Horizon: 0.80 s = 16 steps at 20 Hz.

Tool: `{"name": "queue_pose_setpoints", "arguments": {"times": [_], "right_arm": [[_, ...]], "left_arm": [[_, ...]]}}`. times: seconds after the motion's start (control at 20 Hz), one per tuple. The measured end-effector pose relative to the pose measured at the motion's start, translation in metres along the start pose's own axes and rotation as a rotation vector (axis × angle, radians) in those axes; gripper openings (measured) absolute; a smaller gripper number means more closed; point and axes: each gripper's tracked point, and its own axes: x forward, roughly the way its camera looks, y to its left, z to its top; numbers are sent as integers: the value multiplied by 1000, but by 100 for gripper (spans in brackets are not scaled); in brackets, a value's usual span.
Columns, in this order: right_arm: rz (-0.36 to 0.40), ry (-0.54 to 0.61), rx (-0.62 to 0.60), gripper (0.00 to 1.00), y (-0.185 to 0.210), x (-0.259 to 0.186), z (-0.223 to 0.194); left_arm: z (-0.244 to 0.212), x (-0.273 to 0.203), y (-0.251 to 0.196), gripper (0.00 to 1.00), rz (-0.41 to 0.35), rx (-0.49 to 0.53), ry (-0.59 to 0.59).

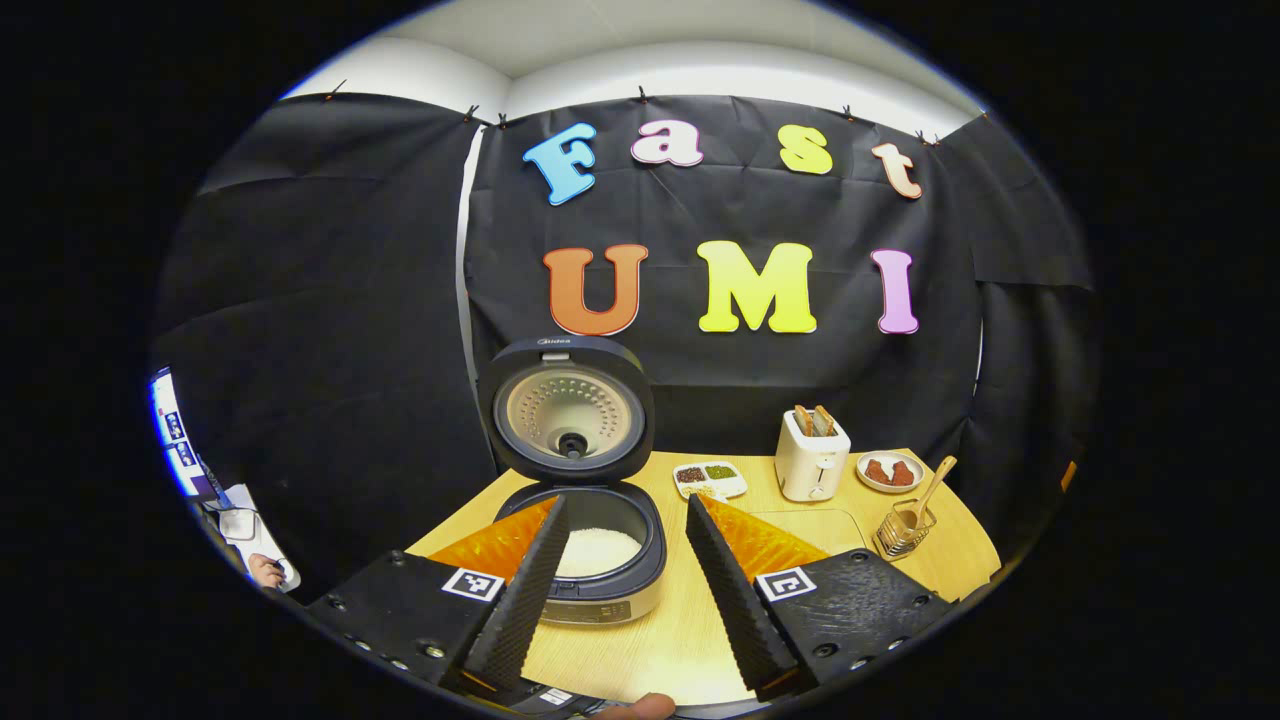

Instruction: Close the left gripper, press the button to open the rice cooker; take a wooden spoon from the chopstick holder with the right hand, scoop a spoonful of rice and pour it into the rice cooker, then put the wooden spoon back into the chopstick holder.

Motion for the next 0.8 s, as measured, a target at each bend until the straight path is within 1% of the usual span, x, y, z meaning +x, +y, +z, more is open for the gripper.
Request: {"name": "queue_pose_setpoints", "arguments": {"times": [0.05,0.1,0.15,0.2,0.3,0.35,0.4,0.45,0.5,0.65,0.8], "right_arm": [[-1,0,1,100,0,0,0],[-3,0,0,100,-2,1,0],[-3,2,-1,100,-2,1,-1],[3,-2,-2,100,-1,1,0],[5,-2,2,100,-2,3,-1],[8,0,5,100,-1,4,-1],[11,4,8,100,0,6,-2],[14,7,11,100,1,8,-3],[15,11,13,100,2,9,-4],[16,21,11,100,4,17,-8],[15,23,1,100,6,28,-10]], "left_arm": [[0,-3,3,78,11,0,-8],[-1,-6,2,75,12,-11,-12],[-3,-8,0,86,9,-23,-13],[-4,-12,2,90,9,-31,-18],[-6,-18,3,94,11,-56,-35],[-8,-22,1,86,3,-69,-41],[-11,-28,-2,94,-6,-81,-46],[-11,-34,-3,85,-16,-89,-54],[-13,-38,-7,94,-30,-91,-59],[-16,-54,-13,94,-59,-66,-79],[-20,-68,-19,94,-72,-43,-112]]}}
